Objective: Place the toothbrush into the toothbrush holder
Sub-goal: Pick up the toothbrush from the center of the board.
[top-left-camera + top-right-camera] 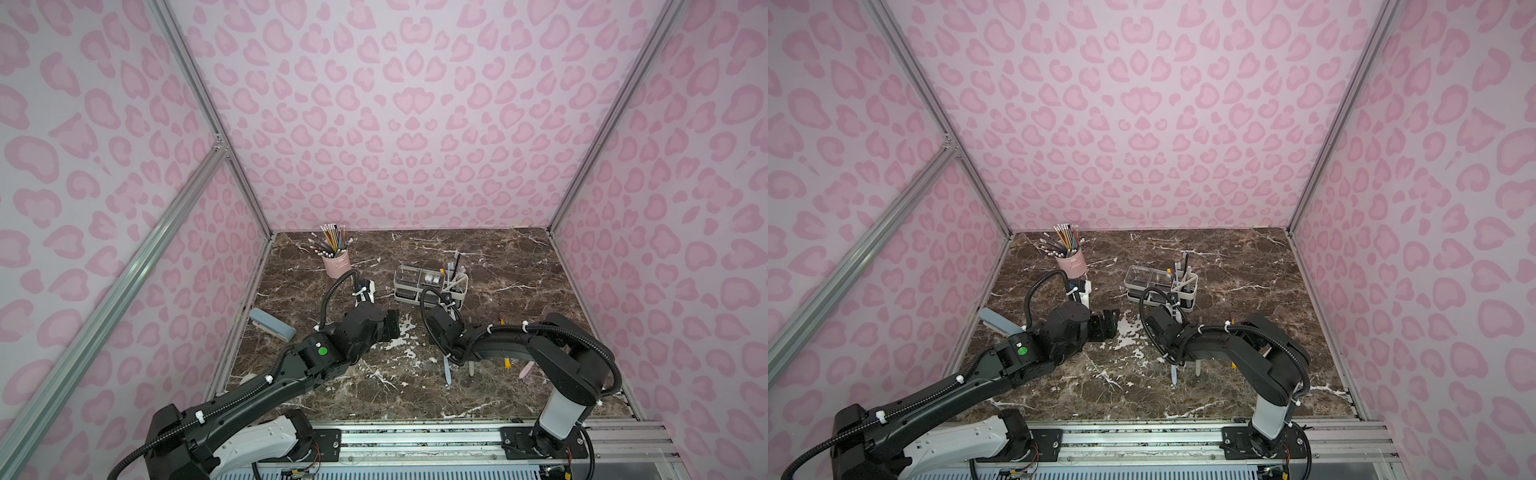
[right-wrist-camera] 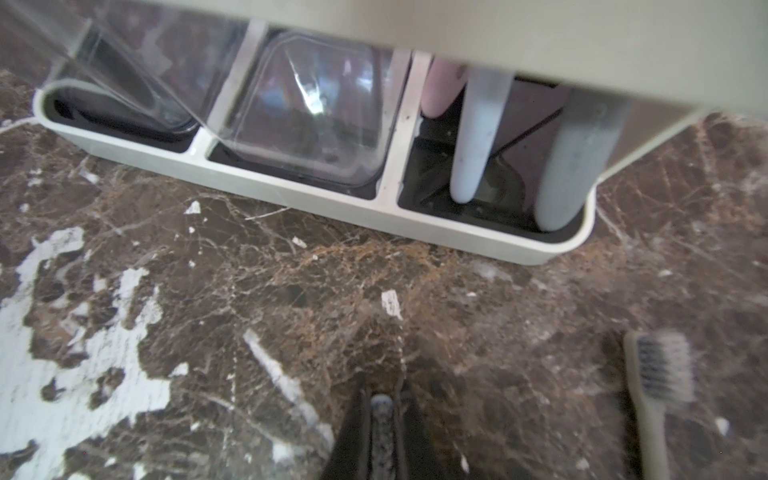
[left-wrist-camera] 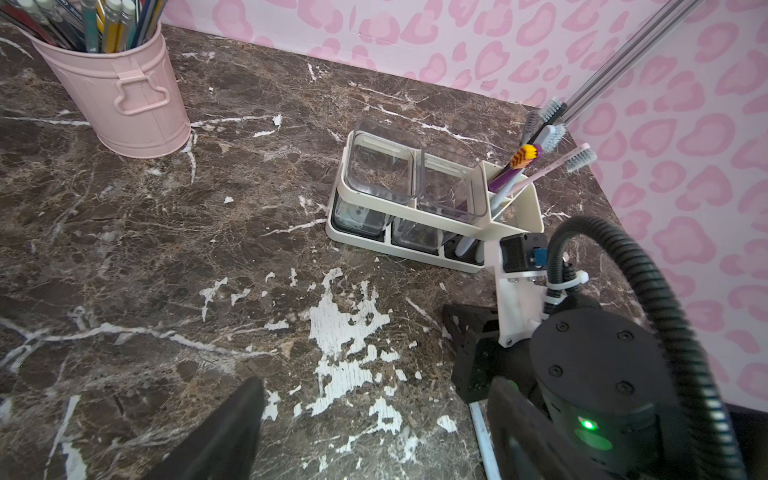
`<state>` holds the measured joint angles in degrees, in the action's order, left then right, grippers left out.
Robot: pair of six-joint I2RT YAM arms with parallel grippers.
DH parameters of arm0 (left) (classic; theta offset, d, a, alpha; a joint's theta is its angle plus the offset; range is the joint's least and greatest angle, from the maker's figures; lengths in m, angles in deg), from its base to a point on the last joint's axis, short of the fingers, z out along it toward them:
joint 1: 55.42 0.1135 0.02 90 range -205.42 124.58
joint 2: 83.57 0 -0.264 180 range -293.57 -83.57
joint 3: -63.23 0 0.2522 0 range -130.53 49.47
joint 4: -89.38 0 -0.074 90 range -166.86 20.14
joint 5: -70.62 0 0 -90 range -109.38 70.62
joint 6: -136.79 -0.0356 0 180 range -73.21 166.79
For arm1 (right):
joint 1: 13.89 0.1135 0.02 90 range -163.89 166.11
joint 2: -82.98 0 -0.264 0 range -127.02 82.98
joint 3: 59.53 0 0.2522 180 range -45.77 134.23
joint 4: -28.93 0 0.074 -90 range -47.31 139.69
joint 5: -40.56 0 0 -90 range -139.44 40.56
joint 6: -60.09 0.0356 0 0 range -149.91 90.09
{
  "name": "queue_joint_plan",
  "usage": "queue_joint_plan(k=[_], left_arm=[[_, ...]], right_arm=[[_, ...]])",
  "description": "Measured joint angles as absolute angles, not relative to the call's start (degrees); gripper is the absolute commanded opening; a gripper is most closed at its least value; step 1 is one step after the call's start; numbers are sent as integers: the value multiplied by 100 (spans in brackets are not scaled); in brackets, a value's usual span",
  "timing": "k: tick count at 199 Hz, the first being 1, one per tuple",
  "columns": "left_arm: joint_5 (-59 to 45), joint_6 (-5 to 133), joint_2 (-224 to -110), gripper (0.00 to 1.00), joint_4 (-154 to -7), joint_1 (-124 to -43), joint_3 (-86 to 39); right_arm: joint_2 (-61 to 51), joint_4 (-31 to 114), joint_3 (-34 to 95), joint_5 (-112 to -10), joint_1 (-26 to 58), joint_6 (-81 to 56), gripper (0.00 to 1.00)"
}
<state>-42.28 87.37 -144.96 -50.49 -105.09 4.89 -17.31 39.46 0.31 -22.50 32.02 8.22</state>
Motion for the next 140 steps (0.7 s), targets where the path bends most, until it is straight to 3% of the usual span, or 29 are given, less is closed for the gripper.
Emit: queue_joint_plan(k=[140], left_arm=[[-3393,8733,-14183,81,-5442,-10509,926]], right_arm=[[-282,4560,331,-2619,2872,599,0]])
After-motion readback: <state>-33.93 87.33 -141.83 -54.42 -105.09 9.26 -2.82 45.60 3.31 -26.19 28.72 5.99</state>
